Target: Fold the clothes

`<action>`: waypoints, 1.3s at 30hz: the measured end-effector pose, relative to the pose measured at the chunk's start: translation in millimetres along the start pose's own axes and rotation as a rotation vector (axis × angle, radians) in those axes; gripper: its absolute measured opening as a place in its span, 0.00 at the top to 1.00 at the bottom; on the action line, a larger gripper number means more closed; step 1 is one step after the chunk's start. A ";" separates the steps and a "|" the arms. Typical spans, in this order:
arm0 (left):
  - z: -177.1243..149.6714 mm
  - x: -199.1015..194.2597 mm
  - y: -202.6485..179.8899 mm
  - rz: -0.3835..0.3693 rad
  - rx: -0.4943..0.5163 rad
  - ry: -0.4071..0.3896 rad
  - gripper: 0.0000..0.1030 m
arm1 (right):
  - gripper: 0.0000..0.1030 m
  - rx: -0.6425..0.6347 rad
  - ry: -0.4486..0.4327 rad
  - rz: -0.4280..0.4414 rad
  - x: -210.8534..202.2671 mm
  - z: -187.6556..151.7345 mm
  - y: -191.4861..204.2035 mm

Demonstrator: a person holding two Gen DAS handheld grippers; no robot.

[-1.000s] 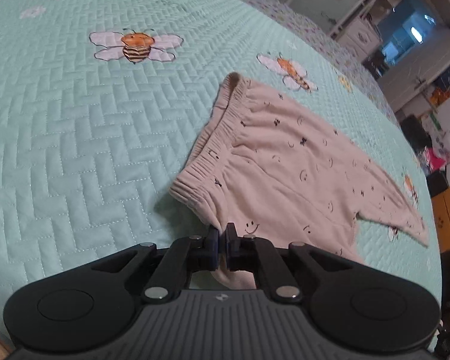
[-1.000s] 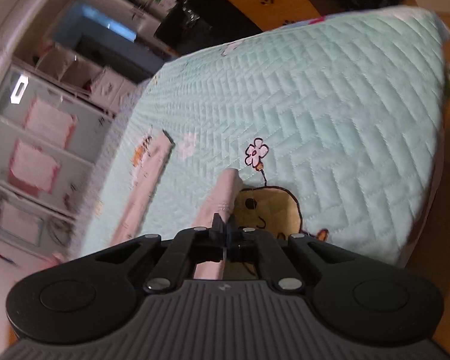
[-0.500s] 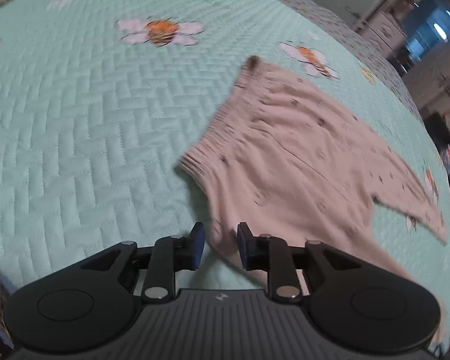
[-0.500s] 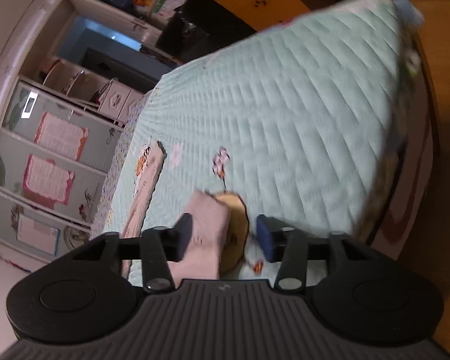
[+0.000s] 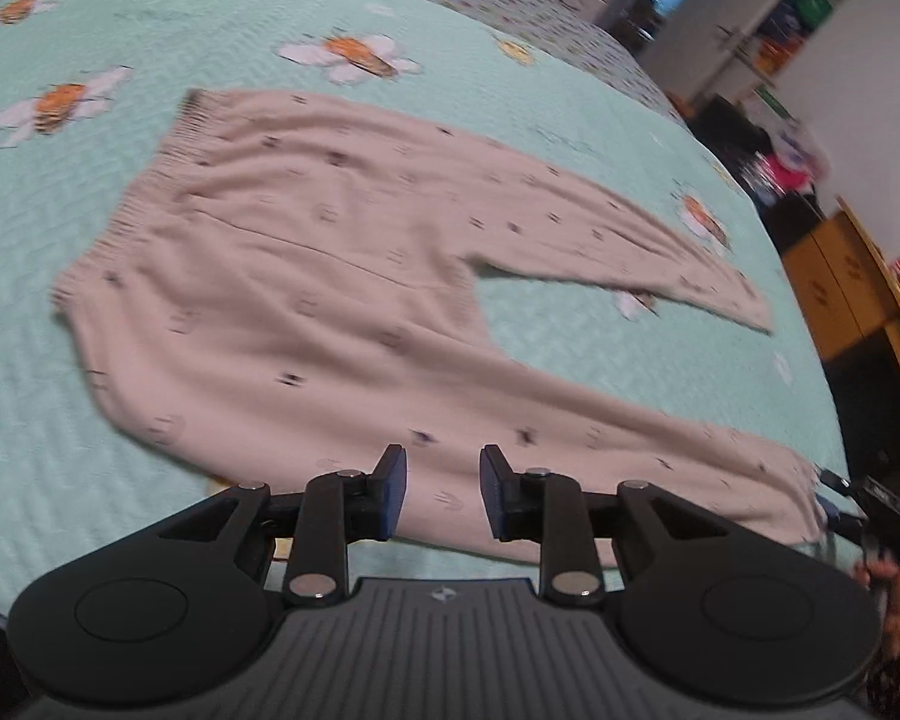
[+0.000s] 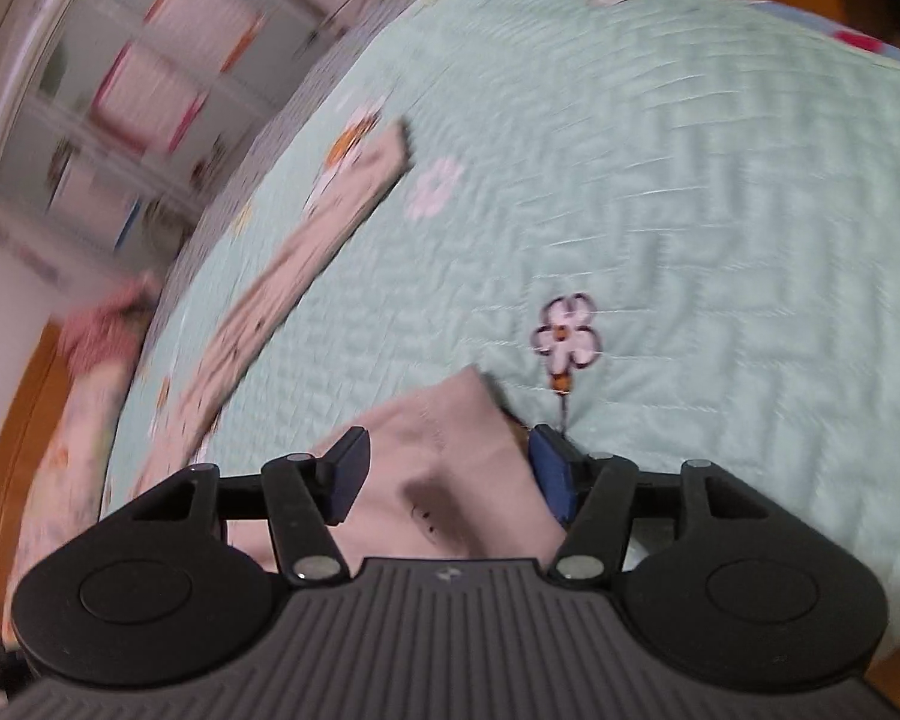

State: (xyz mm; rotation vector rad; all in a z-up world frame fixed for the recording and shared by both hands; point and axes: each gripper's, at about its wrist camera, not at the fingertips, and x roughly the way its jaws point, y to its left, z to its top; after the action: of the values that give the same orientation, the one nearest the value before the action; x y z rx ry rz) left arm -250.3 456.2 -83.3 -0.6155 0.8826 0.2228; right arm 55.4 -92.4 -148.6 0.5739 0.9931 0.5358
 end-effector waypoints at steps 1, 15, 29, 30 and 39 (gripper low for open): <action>-1.7 4.0 -4.2 -0.004 0.005 0.012 0.73 | 0.41 -0.010 0.008 0.002 0.3 0.4 0.2; -10.8 61.9 -17.9 0.125 0.078 0.132 0.73 | 0.91 -0.263 -0.035 -0.163 -5.3 -8.2 50.8; -13.0 69.2 -20.9 0.111 0.183 0.190 0.67 | 0.72 -0.207 -0.149 -0.271 -11.2 -5.2 25.0; -13.8 68.4 -19.3 0.105 0.183 0.190 0.67 | 0.69 -0.155 -0.197 -0.290 -19.2 -6.0 21.3; -21.7 36.1 8.2 -0.058 -0.044 0.134 0.67 | 0.56 -0.313 -0.283 -0.084 -57.2 -58.4 99.7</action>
State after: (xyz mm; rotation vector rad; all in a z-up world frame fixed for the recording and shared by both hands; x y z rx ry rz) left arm -245.5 447.8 -125.1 -0.7017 0.9893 0.1500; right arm -37.0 -45.2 -72.0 0.3156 0.6459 0.5073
